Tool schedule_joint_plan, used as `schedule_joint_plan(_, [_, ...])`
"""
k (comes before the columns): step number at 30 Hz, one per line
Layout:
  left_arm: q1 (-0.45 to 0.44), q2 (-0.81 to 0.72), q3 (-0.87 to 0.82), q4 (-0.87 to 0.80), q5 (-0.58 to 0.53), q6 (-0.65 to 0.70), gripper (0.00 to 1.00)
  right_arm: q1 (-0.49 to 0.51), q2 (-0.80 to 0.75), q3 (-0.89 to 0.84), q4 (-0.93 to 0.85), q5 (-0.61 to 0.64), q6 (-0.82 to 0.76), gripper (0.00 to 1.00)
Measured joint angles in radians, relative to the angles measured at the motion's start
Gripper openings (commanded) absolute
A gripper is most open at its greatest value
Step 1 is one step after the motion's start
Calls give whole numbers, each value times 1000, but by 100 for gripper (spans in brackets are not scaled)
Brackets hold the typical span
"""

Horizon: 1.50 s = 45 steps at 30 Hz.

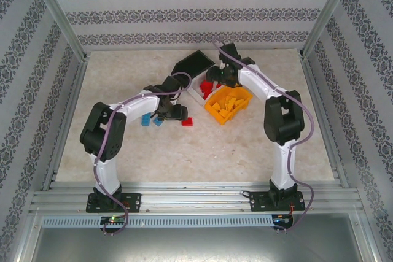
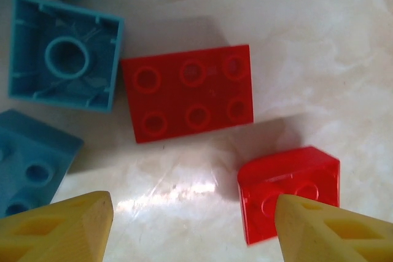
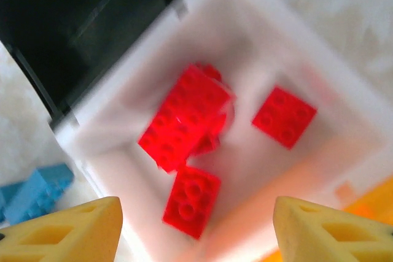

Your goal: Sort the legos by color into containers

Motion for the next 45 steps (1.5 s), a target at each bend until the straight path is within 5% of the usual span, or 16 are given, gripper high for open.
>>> schedule_joint_plan(8, [0,106,139,-26,-60,8,71,72,-267,-344,76,-3,2,68])
schedule_joint_plan(18, [-1,186,237,-53,-76,27,64,179,-406,-509,86,-3,33,70])
schedule_joint_plan(25, [-6,187,209,-51,-64,28,40,251,-420,-522,93,4,67,70])
schedule_joint_plan(36, [0,179,227,-91,-49,35,40,300,-472,-631,117,27,112,70])
schedule_joint_plan(45, [22,196,579,-145,28,14,44,298,-717,-800,130,69,148,70])
